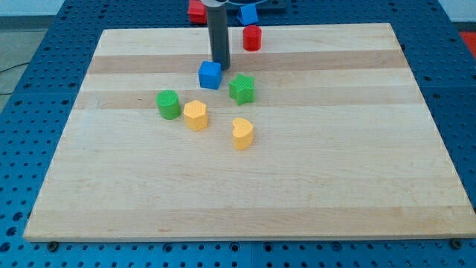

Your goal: Move the red circle downwards

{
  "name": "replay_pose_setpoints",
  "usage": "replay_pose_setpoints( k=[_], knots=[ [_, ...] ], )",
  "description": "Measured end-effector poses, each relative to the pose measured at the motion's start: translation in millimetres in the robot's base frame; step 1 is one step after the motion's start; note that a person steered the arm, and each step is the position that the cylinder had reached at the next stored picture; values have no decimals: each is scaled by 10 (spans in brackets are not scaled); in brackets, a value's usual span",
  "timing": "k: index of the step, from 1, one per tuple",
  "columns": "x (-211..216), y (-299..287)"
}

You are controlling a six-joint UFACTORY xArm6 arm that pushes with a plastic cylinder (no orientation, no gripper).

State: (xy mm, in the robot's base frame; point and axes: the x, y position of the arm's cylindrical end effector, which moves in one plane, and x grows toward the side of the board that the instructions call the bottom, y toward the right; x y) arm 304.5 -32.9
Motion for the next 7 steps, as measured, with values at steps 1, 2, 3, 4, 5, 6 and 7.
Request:
replay_pose_setpoints(
  k=[1, 2, 3, 4, 5, 6, 7],
  knots=[
    [166, 134],
    [390, -391],
    [263, -201],
    [-577, -82],
    [-1014, 281],
    [-550, 1123],
    [-22, 1560]
  ],
)
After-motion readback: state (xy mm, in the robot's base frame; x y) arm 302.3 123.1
